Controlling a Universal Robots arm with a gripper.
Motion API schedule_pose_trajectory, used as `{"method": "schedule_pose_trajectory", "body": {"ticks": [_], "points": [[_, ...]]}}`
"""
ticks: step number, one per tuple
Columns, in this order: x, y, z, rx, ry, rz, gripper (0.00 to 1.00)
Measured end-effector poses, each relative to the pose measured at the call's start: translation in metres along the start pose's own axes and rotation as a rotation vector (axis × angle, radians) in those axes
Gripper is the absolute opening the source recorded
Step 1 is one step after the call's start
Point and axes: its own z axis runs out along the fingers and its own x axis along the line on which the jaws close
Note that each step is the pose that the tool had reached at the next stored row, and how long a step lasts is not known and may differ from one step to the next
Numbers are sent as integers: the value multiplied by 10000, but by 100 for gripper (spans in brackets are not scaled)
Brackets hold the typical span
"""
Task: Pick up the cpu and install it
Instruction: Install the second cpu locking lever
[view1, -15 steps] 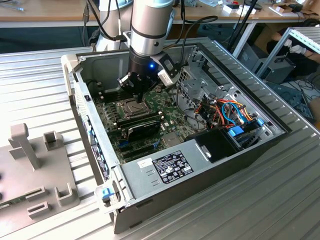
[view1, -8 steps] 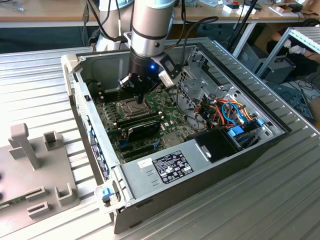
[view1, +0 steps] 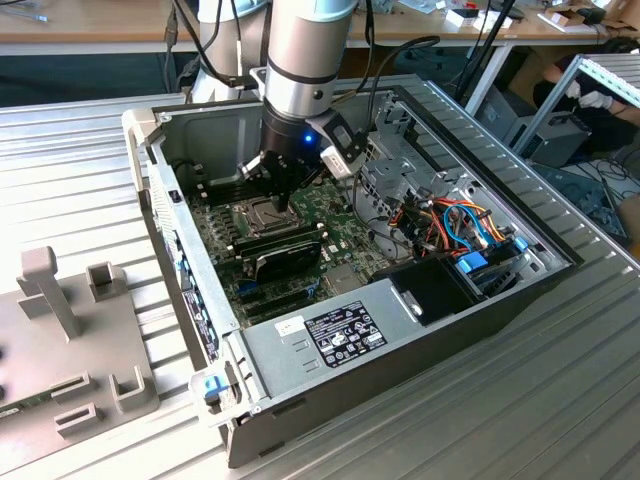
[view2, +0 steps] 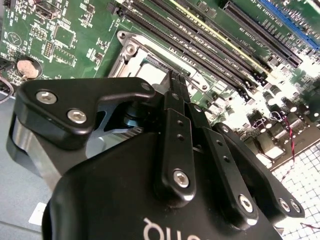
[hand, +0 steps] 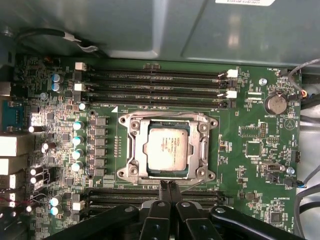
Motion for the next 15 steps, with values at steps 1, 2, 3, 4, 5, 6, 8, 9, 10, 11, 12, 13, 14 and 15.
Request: {"method": "schedule_pose_trajectory", "body": {"ticks": [1,2,3,4,5,6,8,9,10,11,12,13,14,15], "points": [[0,-4,0,-1,-1,2,11],[0,-5,0,0,0,2,11],[0,-6,0,0,0,1,11],[0,-6,0,0,0,1,11],[0,-6,0,0,0,1,11],[4,-7,0,0,-1,0,11],[25,-6,0,1,0,1,11],[34,-6,0,0,-1,1,11],[50,-5,1,0,-3,0,11],[60,-5,0,1,-3,1,11],[68,-5,1,0,-3,1,11],[70,-6,2,-1,-3,1,11],[75,-8,3,0,-3,0,11],[79,-11,3,0,-3,1,11]]}}
